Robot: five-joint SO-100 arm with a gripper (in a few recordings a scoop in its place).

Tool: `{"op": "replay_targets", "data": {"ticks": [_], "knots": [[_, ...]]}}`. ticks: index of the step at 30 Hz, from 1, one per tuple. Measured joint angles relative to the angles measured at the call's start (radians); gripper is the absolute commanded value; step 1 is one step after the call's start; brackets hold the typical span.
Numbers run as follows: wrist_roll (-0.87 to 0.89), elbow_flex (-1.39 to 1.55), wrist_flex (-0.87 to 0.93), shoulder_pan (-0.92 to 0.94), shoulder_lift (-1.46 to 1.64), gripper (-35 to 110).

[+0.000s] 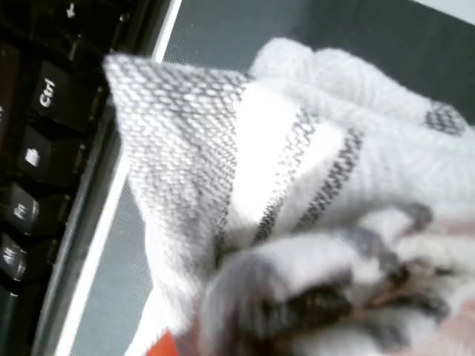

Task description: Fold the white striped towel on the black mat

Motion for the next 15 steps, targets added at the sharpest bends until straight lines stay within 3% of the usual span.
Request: {"op": "replay_targets", "data": {"ticks": [7,15], "knots": [[-0.021,0.044,0.014,0.012,0.061,23],[-0.046,0.172,0.054,0.017,0.394,25]]}}
